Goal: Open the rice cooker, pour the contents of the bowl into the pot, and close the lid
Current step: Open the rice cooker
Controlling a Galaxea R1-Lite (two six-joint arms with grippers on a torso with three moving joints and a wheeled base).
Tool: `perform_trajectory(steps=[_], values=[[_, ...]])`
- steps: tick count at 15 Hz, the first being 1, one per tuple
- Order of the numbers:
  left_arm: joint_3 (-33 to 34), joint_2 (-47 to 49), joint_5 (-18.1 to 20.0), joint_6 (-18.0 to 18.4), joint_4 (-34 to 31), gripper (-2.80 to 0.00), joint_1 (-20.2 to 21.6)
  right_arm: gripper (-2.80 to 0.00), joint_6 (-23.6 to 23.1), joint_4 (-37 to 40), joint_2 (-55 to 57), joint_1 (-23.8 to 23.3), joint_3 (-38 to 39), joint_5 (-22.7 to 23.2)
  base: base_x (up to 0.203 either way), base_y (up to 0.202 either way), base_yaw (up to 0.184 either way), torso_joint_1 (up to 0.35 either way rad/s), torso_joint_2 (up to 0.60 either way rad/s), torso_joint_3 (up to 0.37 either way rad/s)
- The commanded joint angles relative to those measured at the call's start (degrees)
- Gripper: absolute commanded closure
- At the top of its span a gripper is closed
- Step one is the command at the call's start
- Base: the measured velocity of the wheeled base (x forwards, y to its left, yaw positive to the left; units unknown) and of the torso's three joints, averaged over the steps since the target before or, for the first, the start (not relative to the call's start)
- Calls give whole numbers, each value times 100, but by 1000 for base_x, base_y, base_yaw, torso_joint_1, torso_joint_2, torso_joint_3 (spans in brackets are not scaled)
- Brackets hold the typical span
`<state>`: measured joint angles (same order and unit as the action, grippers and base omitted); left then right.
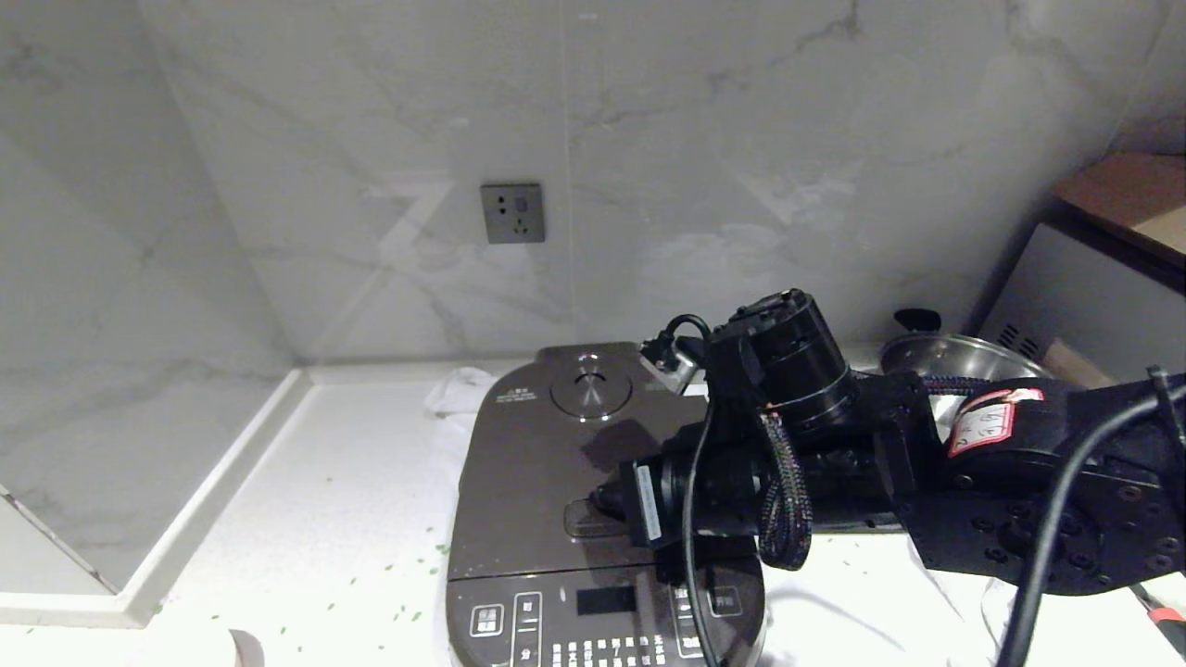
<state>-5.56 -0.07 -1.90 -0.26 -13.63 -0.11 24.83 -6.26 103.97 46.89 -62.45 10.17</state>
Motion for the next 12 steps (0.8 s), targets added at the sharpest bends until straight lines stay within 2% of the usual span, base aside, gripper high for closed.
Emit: perform_trajectory(steps=[1,6,12], values=[[2,-10,-4,-8,-9,0,2,0,13,-137,259,-3,-90,27,0,0,0,0,0,0],[2,-10,-4,0,-9,0,2,0,22,-92,405,12,-384,64,0,0,0,0,0,0],[2,-10,-4,0,-9,0,-7,0,57,365,431,93,-595,38,0,0,0,0,0,0]])
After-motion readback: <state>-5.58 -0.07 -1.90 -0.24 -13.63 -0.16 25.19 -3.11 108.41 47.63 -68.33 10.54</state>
